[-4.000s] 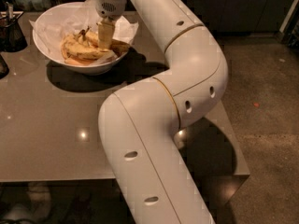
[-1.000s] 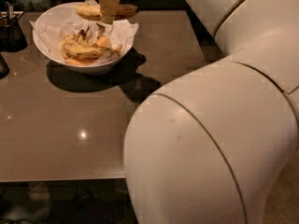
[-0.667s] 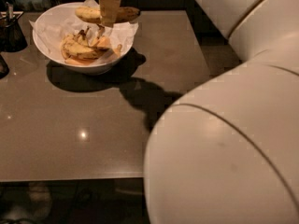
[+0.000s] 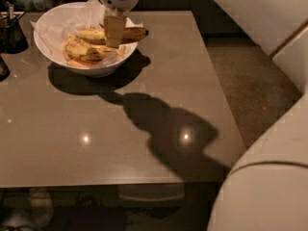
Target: Pick banana from white bowl
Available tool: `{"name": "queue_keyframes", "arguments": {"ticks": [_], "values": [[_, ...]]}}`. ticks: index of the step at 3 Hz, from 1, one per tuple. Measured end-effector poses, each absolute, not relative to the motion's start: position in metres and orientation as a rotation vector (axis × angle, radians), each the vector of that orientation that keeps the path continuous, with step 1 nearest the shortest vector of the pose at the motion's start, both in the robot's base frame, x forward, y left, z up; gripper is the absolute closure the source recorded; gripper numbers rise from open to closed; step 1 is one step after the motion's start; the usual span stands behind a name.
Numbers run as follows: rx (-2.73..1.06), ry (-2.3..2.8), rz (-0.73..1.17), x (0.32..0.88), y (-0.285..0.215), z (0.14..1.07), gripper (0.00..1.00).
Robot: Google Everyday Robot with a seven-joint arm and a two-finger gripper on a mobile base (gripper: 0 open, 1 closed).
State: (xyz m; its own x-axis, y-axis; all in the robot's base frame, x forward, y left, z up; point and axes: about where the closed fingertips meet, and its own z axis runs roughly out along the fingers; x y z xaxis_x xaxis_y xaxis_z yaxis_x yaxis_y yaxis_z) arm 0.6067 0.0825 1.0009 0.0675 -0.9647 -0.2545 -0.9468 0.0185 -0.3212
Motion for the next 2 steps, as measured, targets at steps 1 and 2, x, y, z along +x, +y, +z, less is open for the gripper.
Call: {"name": "queue_keyframes", "arguments": {"ticks": [1,2], "values": [[-1.952,1.874,-0.073,0.603,0.085,1.010,1.00],[-1.903,1.880,-0.037,0.566,0.089,1.019,1.00]]}}
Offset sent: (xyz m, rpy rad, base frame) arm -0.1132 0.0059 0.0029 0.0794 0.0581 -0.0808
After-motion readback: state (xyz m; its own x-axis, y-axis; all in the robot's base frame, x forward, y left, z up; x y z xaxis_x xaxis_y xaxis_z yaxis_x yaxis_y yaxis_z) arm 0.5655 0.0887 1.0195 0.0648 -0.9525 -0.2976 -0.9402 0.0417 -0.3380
